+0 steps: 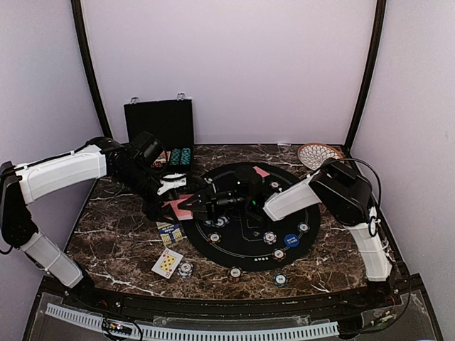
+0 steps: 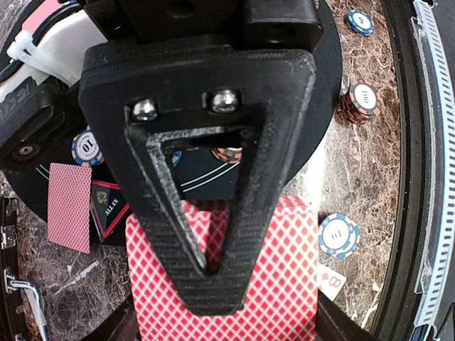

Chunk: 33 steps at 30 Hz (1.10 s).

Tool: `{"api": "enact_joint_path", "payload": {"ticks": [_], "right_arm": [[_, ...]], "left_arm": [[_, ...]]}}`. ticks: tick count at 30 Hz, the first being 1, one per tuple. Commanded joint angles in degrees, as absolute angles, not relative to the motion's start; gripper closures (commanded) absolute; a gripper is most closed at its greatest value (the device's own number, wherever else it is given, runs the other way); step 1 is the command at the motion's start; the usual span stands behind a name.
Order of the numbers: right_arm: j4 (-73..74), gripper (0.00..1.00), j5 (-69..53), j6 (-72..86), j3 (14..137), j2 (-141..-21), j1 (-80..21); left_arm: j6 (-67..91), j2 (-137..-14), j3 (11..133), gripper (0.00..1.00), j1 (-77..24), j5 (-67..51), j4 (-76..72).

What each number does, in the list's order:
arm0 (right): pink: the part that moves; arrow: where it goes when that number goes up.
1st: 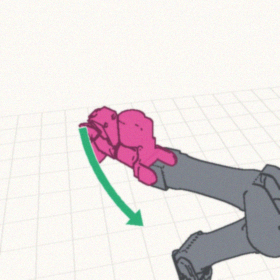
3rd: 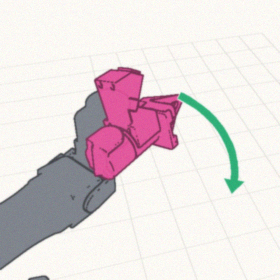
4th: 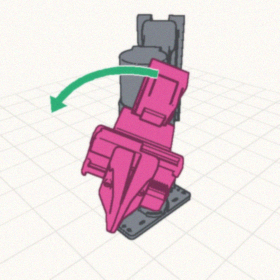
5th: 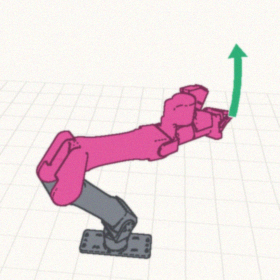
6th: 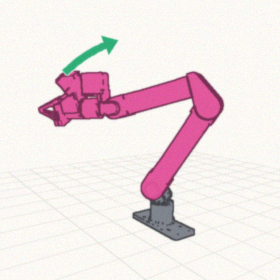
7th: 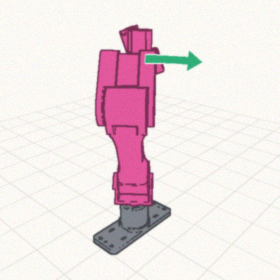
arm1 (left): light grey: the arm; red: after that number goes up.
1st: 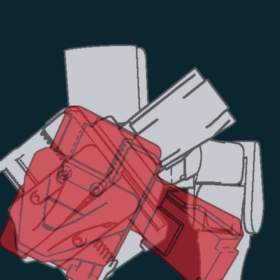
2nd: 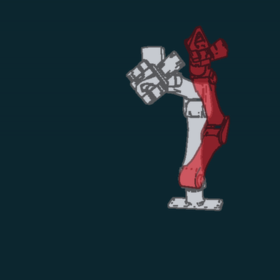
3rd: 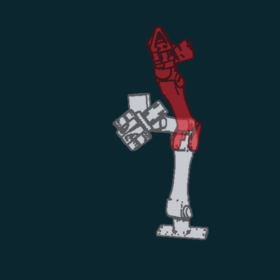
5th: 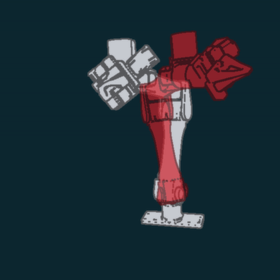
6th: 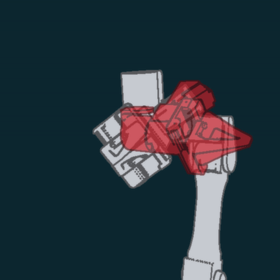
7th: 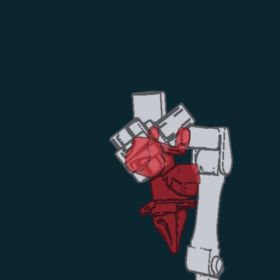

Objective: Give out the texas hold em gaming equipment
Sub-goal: Pick up the poker card from the face-down deck piles.

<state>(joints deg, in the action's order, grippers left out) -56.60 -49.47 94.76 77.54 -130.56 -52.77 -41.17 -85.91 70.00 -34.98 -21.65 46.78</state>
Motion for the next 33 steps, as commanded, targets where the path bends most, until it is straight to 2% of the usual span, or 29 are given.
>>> {"api": "enact_joint_path", "payload": {"ticks": [1,4,6,7,11,18,27,33], "right_arm": [[-59.2,0.91,-49.1,94.1,78.1,-127.4,-52.6],[-57.3,0.73,-49.0,93.0,78.8,-127.4,-52.7],[-56.1,0.65,-49.2,92.2,79.3,-127.4,-52.9],[-55.6,0.64,-49.3,91.9,79.4,-127.5,-53.0],[-51.9,0.60,-49.6,89.9,80.0,-127.5,-53.0],[-33.2,0.51,-49.0,78.2,83.8,-125.7,-53.0],[-23.8,0.46,-49.2,73.0,86.7,-125.6,-52.8],[-19.8,0.47,-50.1,70.1,84.5,-123.5,-51.8]], "left_arm": [[-42.8,-85.2,68.9,0.57,-34.9,-23.1,48.4],[-42.9,-85.3,69.2,0.64,-34.9,-22.8,48.5],[-43.0,-85.5,69.6,0.68,-34.9,-22.7,48.7],[-43.0,-85.5,69.7,0.73,-34.9,-22.7,48.7],[-43.0,-85.6,69.8,0.80,-34.9,-22.4,48.4],[-43.3,-85.1,69.7,0.83,-35.0,-22.5,47.7],[-43.3,-85.3,69.8,0.84,-34.9,-22.4,47.4],[-43.5,-84.8,69.5,0.86,-35.0,-22.1,47.1]]}}
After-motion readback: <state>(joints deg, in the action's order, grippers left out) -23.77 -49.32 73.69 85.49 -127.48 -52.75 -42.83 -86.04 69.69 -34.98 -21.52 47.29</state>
